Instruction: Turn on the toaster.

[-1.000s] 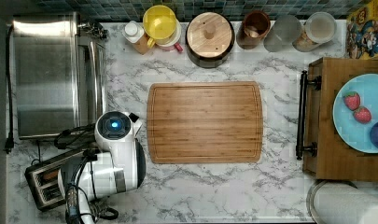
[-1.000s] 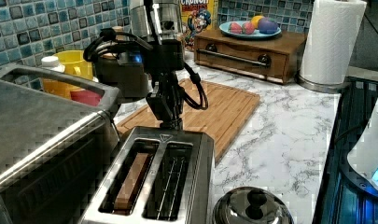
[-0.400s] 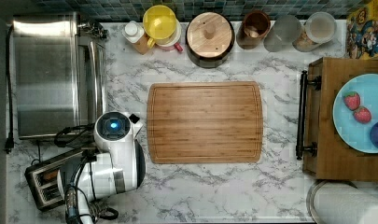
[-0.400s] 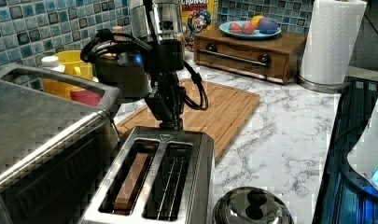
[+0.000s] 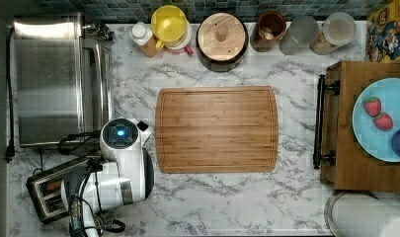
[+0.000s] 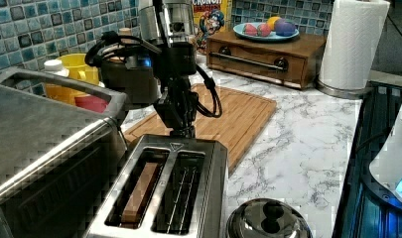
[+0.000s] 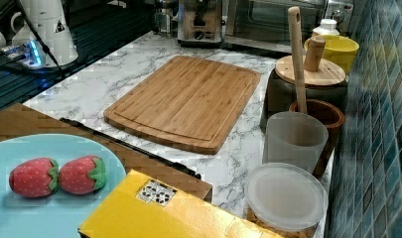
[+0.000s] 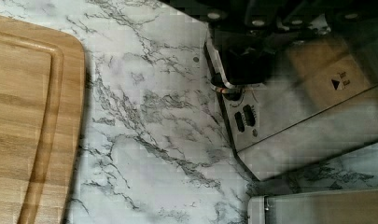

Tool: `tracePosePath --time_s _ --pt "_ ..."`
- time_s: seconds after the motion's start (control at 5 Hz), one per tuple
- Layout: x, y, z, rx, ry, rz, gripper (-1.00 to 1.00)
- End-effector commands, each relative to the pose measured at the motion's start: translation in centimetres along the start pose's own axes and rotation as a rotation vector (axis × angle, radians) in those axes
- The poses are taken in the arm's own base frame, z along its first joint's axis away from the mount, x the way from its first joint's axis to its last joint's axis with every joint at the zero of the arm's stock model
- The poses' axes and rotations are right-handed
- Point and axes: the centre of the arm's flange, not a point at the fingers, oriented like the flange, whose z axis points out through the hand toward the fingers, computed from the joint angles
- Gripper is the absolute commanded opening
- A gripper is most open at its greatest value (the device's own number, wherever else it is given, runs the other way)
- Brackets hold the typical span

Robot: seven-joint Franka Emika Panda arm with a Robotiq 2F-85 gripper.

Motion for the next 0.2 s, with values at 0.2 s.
tracePosePath --time_s 0.2 --pt "-7.49 7.17 13.56 -0.117 -0.345 0.145 -1.0"
